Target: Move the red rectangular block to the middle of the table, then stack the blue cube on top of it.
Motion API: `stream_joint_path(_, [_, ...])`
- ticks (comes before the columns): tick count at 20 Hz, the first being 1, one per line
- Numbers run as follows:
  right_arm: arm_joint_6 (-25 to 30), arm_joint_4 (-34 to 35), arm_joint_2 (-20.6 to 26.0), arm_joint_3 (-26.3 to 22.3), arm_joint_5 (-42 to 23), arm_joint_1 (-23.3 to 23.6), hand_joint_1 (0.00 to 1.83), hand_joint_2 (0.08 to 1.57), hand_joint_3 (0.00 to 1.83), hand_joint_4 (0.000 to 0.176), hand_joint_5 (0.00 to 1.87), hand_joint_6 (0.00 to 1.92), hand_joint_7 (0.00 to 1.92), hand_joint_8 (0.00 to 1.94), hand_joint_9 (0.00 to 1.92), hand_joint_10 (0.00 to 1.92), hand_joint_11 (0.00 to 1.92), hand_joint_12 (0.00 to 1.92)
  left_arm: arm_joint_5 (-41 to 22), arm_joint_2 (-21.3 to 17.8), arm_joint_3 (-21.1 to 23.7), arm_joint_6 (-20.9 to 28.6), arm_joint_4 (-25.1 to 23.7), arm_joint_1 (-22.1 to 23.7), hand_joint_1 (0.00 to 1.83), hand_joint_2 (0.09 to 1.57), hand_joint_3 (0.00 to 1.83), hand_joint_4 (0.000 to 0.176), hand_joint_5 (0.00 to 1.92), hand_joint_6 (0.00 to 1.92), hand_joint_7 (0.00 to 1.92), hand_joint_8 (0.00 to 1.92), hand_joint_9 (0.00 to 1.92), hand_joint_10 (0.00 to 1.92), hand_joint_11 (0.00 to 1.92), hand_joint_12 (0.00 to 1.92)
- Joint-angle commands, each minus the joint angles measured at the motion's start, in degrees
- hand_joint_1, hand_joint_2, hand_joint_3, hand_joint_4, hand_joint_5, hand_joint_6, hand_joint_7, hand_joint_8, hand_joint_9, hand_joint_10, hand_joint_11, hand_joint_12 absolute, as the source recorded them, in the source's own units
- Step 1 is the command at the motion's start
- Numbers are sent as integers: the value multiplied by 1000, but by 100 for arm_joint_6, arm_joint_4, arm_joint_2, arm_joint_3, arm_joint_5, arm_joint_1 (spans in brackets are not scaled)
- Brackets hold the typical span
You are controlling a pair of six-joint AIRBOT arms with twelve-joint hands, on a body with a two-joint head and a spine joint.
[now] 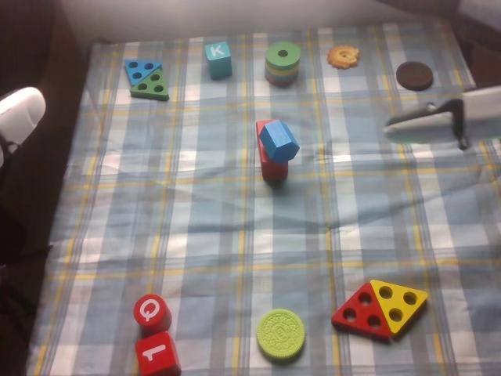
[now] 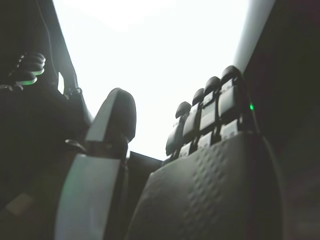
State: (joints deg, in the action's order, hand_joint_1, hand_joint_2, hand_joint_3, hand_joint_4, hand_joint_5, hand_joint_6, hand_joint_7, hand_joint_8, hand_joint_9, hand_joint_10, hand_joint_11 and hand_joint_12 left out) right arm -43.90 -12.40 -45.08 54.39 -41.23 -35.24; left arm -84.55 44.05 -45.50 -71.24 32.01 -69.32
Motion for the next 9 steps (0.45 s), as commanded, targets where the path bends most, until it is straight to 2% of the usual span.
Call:
stream_joint_path(1, [-65, 343, 54, -36, -1138, -32, 662, 975, 24, 161, 0, 0, 0, 0, 0, 0, 0, 0, -864, -65, -58, 140, -175, 74, 806, 1400, 8, 46, 0, 0, 0, 0, 0, 0, 0, 0])
stream_joint_path(2, [-136, 489, 101, -73, -1287, -151, 619, 973, 20, 146, 0, 0, 0, 0, 0, 0, 0, 0, -923, -70, -66, 193, -215, 83, 705, 1404, 10, 37, 0, 0, 0, 0, 0, 0, 0, 0])
stream_joint_path(3, [-362, 851, 213, -187, -1709, -418, 616, 974, 19, 114, 0, 0, 0, 0, 0, 0, 0, 0, -1092, -98, -70, 284, -328, 119, 504, 1402, 9, 57, 0, 0, 0, 0, 0, 0, 0, 0])
stream_joint_path(4, [-453, 1017, 294, -256, -1970, -573, 564, 996, 26, 58, 0, 0, 0, 0, 0, 0, 0, 0, -1151, -125, -70, 310, -399, 161, 306, 1396, 8, 63, 0, 0, 0, 0, 0, 0, 0, 0])
stream_joint_path(5, [-489, 1191, 370, -321, -2310, -744, 562, 1016, 34, 52, 0, 0, 0, 0, 0, 0, 0, 0, -1209, -153, -73, 339, -517, 224, 228, 1402, 9, 44, 0, 0, 0, 0, 0, 0, 0, 0])
stream_joint_path(6, [-490, 1351, 435, -373, -2665, -938, 622, 1097, 27, 51, 0, 0, 0, 0, 0, 0, 0, 0, -1270, -171, -77, 358, -620, 297, 162, 1376, 0, 54, 0, 0, 0, 0, 0, 0, 0, 0])
stream_joint_path(7, [-490, 1578, 498, -438, -3177, -1178, 617, 1136, 32, 51, 0, 0, 0, 0, 0, 0, 4, 2, -1383, -185, -81, 370, -757, 386, 182, 1346, 0, 91, 0, 0, 0, 0, 0, 0, 0, 0])
stream_joint_path(8, [-490, 1731, 536, -486, -3539, -1380, 540, 1122, 21, 52, 0, 0, 0, 0, 0, 0, 0, 0, -1464, -201, -81, 374, -862, 458, 173, 1337, 0, 104, 0, 0, 0, 0, 0, 0, 0, 0])
stream_joint_path(9, [-490, 1970, 605, -557, -4134, -1680, 441, 1116, 15, 27, 0, 0, 0, 0, 0, 0, 33, 16, -1480, -211, -101, 390, -1054, 639, 228, 1329, 0, 94, 0, 0, 0, 0, 0, 0, 0, 0])
